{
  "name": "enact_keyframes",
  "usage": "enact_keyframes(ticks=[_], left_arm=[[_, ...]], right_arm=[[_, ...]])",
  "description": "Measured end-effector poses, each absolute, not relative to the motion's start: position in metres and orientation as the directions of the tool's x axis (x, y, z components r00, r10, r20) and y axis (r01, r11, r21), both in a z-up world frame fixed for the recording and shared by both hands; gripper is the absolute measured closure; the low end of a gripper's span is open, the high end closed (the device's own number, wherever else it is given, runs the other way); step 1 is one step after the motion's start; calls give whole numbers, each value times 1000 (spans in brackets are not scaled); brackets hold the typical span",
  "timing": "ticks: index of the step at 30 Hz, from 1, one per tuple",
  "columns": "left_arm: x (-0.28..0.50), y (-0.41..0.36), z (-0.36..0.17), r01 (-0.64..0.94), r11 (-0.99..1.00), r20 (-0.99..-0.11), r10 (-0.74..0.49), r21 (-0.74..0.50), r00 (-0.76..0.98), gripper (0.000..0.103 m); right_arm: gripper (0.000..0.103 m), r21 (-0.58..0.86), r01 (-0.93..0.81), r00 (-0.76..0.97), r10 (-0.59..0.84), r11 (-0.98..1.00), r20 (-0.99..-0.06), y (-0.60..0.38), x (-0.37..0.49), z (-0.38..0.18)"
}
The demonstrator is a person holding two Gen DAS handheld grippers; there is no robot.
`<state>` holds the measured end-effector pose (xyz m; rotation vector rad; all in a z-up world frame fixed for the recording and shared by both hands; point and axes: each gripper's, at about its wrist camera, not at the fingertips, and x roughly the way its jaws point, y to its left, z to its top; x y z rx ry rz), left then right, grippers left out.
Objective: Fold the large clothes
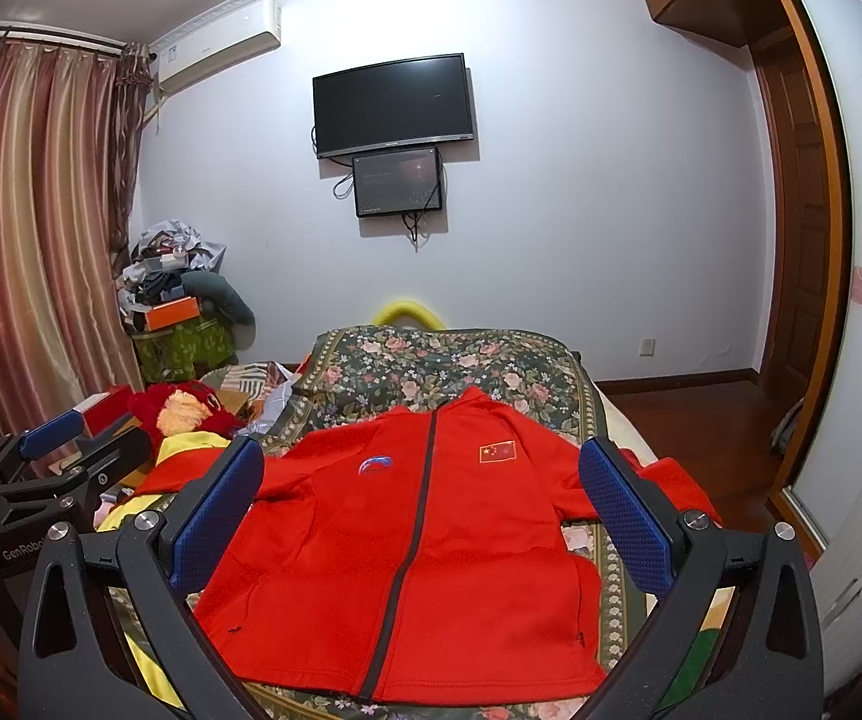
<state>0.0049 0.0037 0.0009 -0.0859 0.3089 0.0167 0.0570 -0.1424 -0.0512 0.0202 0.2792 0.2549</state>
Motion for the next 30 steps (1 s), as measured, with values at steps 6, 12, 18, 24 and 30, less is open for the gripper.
enact_keyframes(ticks=[6, 12, 18, 24, 30], left_arm=[[6, 6, 0, -29, 996, -307, 2, -83, 952, 0], [6, 3, -4, -30, 996, -308, 3, -83, 951, 0], [6, 4, -4, -29, 996, -308, 2, -83, 951, 0], [6, 6, -6, -35, 996, -310, 7, -84, 951, 0], [6, 5, -6, -38, 996, -314, 9, -86, 949, 0]], right_arm=[[0, 55, -245, 929, 251, 968, -271, -143, 57, -53], [0, 57, -245, 929, 252, 968, -273, -143, 57, -52], [0, 58, -244, 929, 251, 968, -273, -142, 57, -52], [0, 61, -243, 928, 250, 968, -275, -139, 55, -56], [0, 63, -239, 928, 247, 969, -279, -136, 52, -59]])
